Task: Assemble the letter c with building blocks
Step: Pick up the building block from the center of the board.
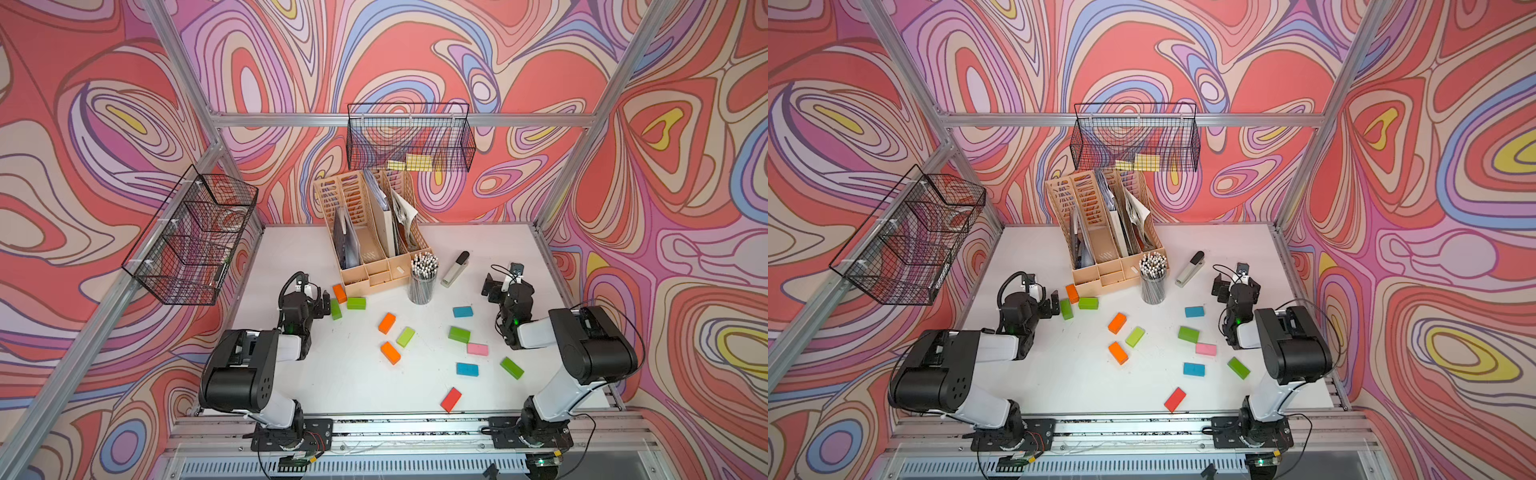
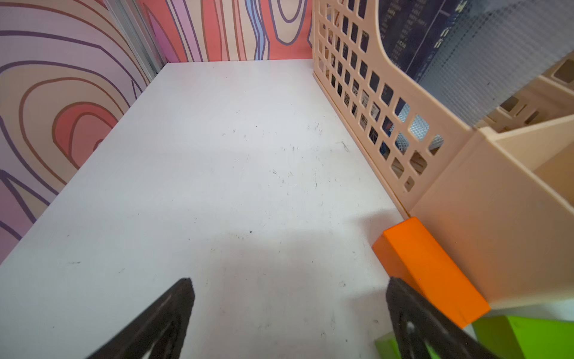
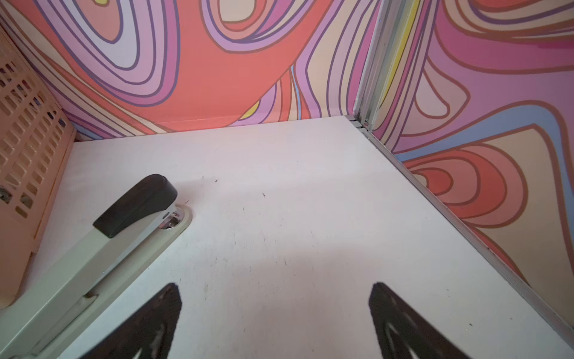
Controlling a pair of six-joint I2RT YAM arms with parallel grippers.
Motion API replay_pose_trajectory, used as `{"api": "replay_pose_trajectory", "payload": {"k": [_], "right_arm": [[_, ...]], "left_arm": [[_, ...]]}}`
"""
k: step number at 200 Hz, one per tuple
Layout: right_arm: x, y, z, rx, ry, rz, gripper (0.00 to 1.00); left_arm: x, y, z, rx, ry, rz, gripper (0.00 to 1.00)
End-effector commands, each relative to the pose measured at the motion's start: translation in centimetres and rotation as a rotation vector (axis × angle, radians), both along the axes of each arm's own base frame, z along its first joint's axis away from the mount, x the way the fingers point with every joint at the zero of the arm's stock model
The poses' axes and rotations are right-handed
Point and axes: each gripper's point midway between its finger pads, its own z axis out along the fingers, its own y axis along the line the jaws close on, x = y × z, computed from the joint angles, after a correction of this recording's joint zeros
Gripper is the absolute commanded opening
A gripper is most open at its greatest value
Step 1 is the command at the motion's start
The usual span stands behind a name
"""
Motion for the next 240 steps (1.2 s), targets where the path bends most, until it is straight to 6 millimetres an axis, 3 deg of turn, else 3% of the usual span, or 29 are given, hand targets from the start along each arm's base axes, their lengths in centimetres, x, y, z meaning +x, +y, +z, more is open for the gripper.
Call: {"api": "replay_pose_trajectory", "payload": {"k": [1,127,152,189,208,223,240], "right_arm": [[0.0,-0.2,-0.1,0.006,0.003,-0.009,0.98],[-0.1,-0.2,-0.1,0.005,0.002,-0.009,0.98],[-0.8,-0.7,0.8,0.013,-0.022,-0.036,0.98],[-1.2,1.8,3.9,-0.072,-0.019,0.025,0.94],[-1.3,2.9,5.4,0.003,0.032,0.059,0.92],[-1.5,4.4,6.4,0.081,0.072,0.131,0.86],[-1.7,5.9,7.0,0.151,0.115,0.193,0.81]], "left_arm": [[0.6,-0.2,1.2,0.01,-0.044,-0.015,0.99],[0.6,-0.3,1.2,0.009,-0.045,-0.016,0.99],[0.7,-0.3,1.2,0.009,-0.045,-0.016,0.99],[0.8,-0.2,1.2,0.0,-0.039,-0.019,0.99],[0.7,-0.2,1.2,-0.009,-0.042,-0.024,0.99],[0.6,-1.2,1.8,-0.01,-0.041,-0.085,0.94],[0.5,-0.8,3.0,-0.008,-0.031,-0.064,0.86]]}}
